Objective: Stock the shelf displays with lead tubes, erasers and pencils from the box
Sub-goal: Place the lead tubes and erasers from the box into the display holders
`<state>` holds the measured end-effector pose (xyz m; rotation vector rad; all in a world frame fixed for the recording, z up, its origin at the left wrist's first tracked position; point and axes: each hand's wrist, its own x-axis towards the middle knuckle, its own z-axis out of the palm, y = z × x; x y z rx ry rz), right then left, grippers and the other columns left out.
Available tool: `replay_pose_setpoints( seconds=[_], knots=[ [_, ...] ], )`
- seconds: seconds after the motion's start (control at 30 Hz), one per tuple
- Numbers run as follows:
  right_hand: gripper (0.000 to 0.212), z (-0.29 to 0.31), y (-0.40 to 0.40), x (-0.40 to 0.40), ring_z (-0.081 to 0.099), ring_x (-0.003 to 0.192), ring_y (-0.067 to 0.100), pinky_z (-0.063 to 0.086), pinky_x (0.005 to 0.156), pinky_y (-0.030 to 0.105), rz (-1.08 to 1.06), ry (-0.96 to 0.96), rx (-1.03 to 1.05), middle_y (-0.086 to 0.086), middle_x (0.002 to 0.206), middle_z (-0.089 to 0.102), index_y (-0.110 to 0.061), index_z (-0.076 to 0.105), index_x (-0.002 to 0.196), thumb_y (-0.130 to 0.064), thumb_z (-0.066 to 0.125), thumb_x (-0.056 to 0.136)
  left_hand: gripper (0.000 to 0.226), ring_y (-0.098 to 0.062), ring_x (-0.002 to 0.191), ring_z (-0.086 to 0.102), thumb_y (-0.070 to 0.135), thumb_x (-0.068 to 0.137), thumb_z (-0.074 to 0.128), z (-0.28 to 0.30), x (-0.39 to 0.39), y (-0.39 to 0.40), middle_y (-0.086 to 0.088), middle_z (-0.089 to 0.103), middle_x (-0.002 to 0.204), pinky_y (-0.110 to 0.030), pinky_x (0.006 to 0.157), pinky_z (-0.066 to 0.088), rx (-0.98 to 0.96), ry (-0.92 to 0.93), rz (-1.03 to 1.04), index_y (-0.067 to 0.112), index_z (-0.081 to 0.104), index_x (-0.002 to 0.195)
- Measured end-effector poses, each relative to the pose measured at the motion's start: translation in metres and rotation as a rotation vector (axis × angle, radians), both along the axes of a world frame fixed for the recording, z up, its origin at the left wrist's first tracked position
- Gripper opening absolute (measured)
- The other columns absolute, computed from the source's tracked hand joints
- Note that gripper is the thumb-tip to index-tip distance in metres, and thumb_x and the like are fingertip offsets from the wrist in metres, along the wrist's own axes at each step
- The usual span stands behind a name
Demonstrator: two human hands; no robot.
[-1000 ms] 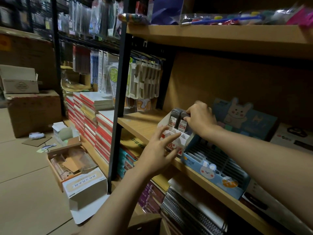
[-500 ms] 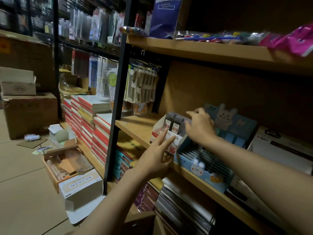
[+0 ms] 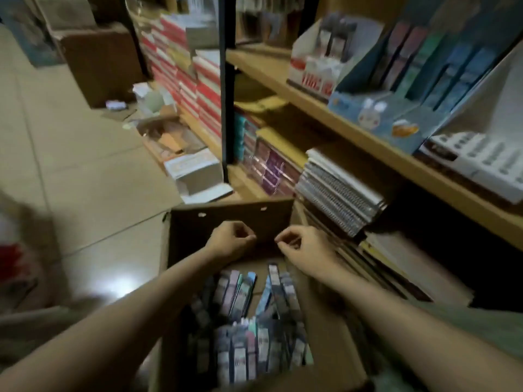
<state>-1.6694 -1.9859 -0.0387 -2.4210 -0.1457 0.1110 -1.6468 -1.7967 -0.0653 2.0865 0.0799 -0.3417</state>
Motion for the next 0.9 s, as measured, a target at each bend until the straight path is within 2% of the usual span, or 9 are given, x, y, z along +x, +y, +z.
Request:
replay_pose_setpoints(
  seconds=[0.1, 0.17, 0.27, 0.37, 0.43, 0.57, 0.67, 0.8, 0.9],
  knots=[
    [0.016, -0.057, 0.002, -0.007, 0.062, 0.073, 0.004, 0.051, 0.065, 0.019, 0.026, 0.237, -0.052, -0.012, 0.08, 0.066, -0.031, 0.067, 0.078, -0.018, 0.069, 0.087, 0.016, -0.017, 0.069, 0.059, 0.011, 0.092, 0.062, -0.066, -0.046, 0.0, -0.006, 0.065, 0.076, -0.03, 0.065, 0.048, -0.111, 0.231, 0.214, 0.016, 0.062, 0.077],
    [0.017, -0.082, 0.0, -0.007, 0.058, 0.071, -0.001, 0.043, 0.058, 0.009, 0.037, 0.326, -0.075, -0.011, 0.083, 0.067, -0.031, 0.066, 0.079, -0.017, 0.071, 0.086, 0.017, -0.017, 0.069, 0.057, 0.01, 0.092, 0.062, -0.094, -0.065, -0.005, -0.008, 0.065, 0.078, -0.03, 0.066, 0.046, -0.14, 0.315, 0.283, 0.015, 0.061, 0.075],
    [0.011, -0.107, -0.005, -0.002, 0.059, 0.076, 0.002, 0.038, 0.057, 0.003, 0.084, 0.45, -0.181, -0.001, 0.099, 0.072, -0.022, 0.071, 0.095, -0.017, 0.074, 0.085, 0.019, -0.016, 0.073, 0.059, 0.009, 0.09, 0.064, -0.122, -0.081, -0.012, -0.005, 0.064, 0.078, -0.031, 0.069, 0.05, -0.133, 0.37, 0.327, 0.016, 0.061, 0.074],
    [0.034, -0.131, -0.005, -0.009, 0.058, 0.098, 0.015, 0.047, 0.082, 0.02, 0.157, 0.598, -0.261, 0.0, 0.105, 0.067, -0.015, 0.067, 0.114, -0.021, 0.077, 0.083, 0.006, -0.017, 0.09, 0.063, 0.012, 0.087, 0.07, -0.141, -0.091, -0.018, -0.003, 0.067, 0.093, -0.035, 0.087, 0.055, -0.071, 0.439, 0.284, 0.016, 0.064, 0.088],
    [0.048, -0.145, 0.0, -0.017, 0.058, 0.092, 0.013, 0.048, 0.074, 0.021, 0.228, 0.706, -0.263, -0.004, 0.102, 0.064, -0.017, 0.062, 0.122, -0.026, 0.08, 0.079, 0.016, -0.013, 0.094, 0.063, 0.018, 0.085, 0.072, -0.151, -0.096, -0.021, 0.002, 0.066, 0.097, -0.031, 0.087, 0.055, -0.012, 0.449, 0.216, 0.016, 0.065, 0.099],
    [0.061, -0.167, 0.011, -0.027, 0.059, 0.106, 0.018, 0.051, 0.091, 0.033, 0.345, 0.641, -0.372, 0.003, 0.119, 0.059, -0.016, 0.063, 0.123, -0.034, 0.086, 0.07, 0.033, -0.007, 0.088, 0.063, 0.013, 0.076, 0.081, -0.159, -0.103, -0.018, 0.004, 0.067, 0.098, -0.017, 0.069, 0.053, 0.068, 0.4, 0.192, 0.018, 0.064, 0.104],
    [0.049, -0.175, 0.015, -0.03, 0.055, 0.105, 0.018, 0.05, 0.091, 0.034, 0.351, 0.578, -0.426, 0.0, 0.114, 0.052, -0.021, 0.067, 0.115, -0.034, 0.084, 0.071, 0.039, 0.006, 0.074, 0.057, 0.008, 0.067, 0.086, -0.164, -0.111, -0.011, 0.011, 0.064, 0.083, -0.005, 0.053, 0.047, 0.045, 0.391, 0.213, 0.022, 0.062, 0.095],
    [0.03, -0.18, 0.01, -0.032, 0.057, 0.101, 0.018, 0.048, 0.087, 0.031, 0.25, 0.585, -0.32, -0.001, 0.109, 0.055, -0.02, 0.068, 0.102, -0.025, 0.082, 0.076, 0.027, 0.008, 0.071, 0.054, 0.009, 0.075, 0.08, -0.164, -0.109, -0.008, 0.014, 0.062, 0.082, 0.0, 0.053, 0.042, 0.079, 0.388, 0.121, 0.018, 0.066, 0.097],
    [0.027, -0.174, 0.007, -0.028, 0.059, 0.096, 0.017, 0.049, 0.084, 0.029, 0.105, 0.575, -0.221, 0.001, 0.11, 0.062, -0.019, 0.064, 0.104, -0.019, 0.078, 0.081, 0.013, 0.002, 0.073, 0.056, 0.009, 0.082, 0.075, -0.16, -0.1, -0.008, 0.006, 0.066, 0.084, 0.0, 0.054, 0.041, 0.127, 0.321, 0.129, 0.019, 0.067, 0.081]
  ],
)
